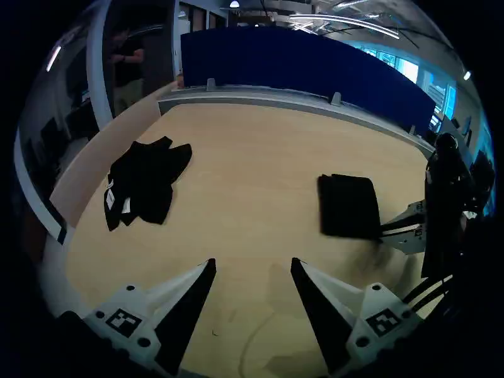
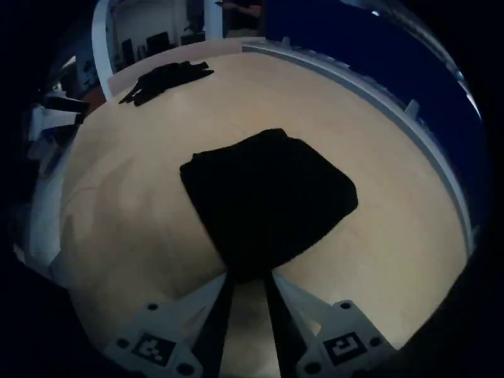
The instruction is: Fold towel
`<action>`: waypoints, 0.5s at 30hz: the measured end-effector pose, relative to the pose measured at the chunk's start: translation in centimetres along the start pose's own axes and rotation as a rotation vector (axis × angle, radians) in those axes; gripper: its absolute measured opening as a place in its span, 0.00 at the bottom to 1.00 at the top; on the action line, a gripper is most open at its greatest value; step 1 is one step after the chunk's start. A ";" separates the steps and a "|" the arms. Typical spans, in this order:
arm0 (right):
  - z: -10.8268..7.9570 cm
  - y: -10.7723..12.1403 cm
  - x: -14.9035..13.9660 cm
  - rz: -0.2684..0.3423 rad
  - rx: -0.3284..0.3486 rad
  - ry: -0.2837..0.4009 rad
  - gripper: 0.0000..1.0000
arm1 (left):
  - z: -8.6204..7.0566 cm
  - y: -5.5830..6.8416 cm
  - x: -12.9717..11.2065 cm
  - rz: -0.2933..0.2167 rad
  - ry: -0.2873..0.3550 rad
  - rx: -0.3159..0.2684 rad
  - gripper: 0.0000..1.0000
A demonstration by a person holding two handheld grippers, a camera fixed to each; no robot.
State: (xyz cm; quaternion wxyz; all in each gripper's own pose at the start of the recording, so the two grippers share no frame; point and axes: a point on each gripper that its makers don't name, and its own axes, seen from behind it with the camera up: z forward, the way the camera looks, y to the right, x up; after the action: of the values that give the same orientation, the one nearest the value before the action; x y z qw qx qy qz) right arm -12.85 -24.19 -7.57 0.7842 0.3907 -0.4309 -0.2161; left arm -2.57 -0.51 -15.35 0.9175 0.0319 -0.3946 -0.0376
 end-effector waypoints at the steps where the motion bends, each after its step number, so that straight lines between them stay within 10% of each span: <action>1: 0.0 0.0 0.0 0.005 0.001 0.001 0.33 | 0.0 0.0 0.0 0.000 0.000 0.000 0.88; 15: 0.0 0.3 0.2 0.024 -0.016 0.019 0.10 | 0.0 0.0 0.1 0.005 0.000 0.006 0.88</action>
State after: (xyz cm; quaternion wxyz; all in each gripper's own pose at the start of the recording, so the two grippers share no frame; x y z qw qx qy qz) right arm -12.79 -24.15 -7.23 0.7939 0.3814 -0.4262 -0.2065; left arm -2.46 -0.55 -15.25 0.9176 0.0337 -0.3947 -0.0344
